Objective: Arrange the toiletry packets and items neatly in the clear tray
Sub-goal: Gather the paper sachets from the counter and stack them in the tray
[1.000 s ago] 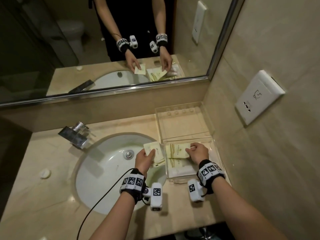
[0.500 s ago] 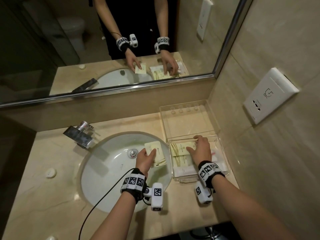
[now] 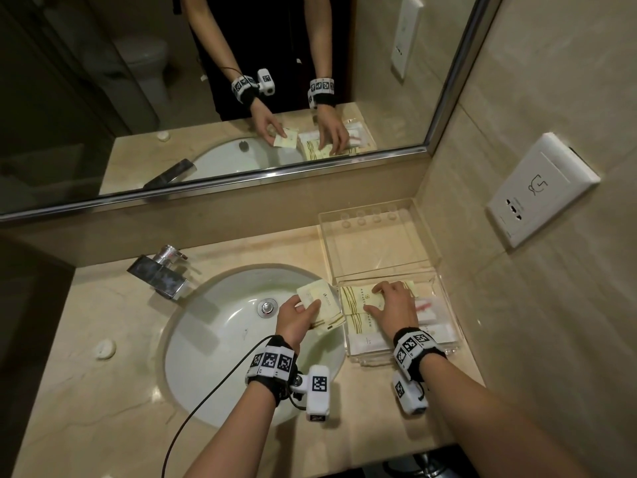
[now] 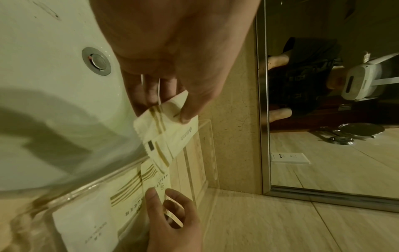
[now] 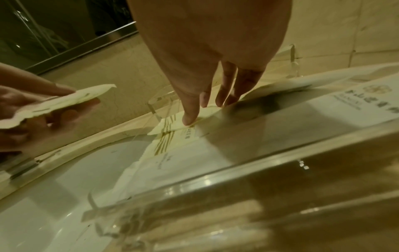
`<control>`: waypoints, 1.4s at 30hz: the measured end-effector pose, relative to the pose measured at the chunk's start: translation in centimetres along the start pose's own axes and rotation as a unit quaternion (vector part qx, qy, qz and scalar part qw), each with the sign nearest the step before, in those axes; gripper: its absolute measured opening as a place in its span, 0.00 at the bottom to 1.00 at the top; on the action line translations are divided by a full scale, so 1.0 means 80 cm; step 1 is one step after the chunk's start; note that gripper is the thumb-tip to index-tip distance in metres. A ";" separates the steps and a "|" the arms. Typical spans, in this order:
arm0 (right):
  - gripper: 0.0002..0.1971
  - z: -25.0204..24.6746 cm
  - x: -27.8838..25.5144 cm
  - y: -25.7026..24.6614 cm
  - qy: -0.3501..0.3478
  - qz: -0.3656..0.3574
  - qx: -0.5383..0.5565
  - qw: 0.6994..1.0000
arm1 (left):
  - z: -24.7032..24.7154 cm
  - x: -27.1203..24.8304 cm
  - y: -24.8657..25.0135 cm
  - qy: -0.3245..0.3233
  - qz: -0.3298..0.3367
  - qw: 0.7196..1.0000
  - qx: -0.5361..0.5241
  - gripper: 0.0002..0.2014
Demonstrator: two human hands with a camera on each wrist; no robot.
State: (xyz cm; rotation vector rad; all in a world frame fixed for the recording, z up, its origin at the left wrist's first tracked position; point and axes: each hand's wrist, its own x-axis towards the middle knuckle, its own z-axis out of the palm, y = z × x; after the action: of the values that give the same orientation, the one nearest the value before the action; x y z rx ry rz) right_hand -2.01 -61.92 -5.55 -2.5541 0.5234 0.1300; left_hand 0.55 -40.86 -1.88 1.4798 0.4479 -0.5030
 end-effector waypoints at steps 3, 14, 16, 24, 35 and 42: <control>0.17 0.000 0.001 0.000 -0.005 0.003 -0.023 1.000 | 0.003 -0.001 0.002 -0.012 0.008 1.000 -0.013 0.14; 0.21 -0.075 -0.012 -0.046 -0.290 0.109 0.455 0.835 | 0.017 -0.009 0.028 -0.167 0.151 0.971 0.073 0.13; 0.17 -0.077 -0.011 -0.040 -0.272 0.102 0.463 0.838 | 0.017 -0.010 0.029 -0.189 0.164 0.964 0.089 0.15; 0.15 -0.080 -0.004 -0.022 -0.151 0.112 0.447 0.874 | 0.027 -0.003 0.016 -0.127 0.026 0.991 -0.030 0.13; 0.24 -0.101 0.000 -0.031 -0.173 0.056 0.417 0.890 | 0.058 0.002 0.035 -0.172 0.051 0.982 -0.053 0.19; 0.17 -0.105 0.007 -0.028 -0.130 0.081 0.465 0.872 | 0.056 0.009 0.046 -0.113 0.027 0.991 -0.059 0.17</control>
State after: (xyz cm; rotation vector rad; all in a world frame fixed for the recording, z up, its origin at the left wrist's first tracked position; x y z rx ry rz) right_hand -0.68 -64.67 2.65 -1.5196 0.5228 0.2150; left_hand 3.13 -45.29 0.95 1.3003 0.2537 -0.5847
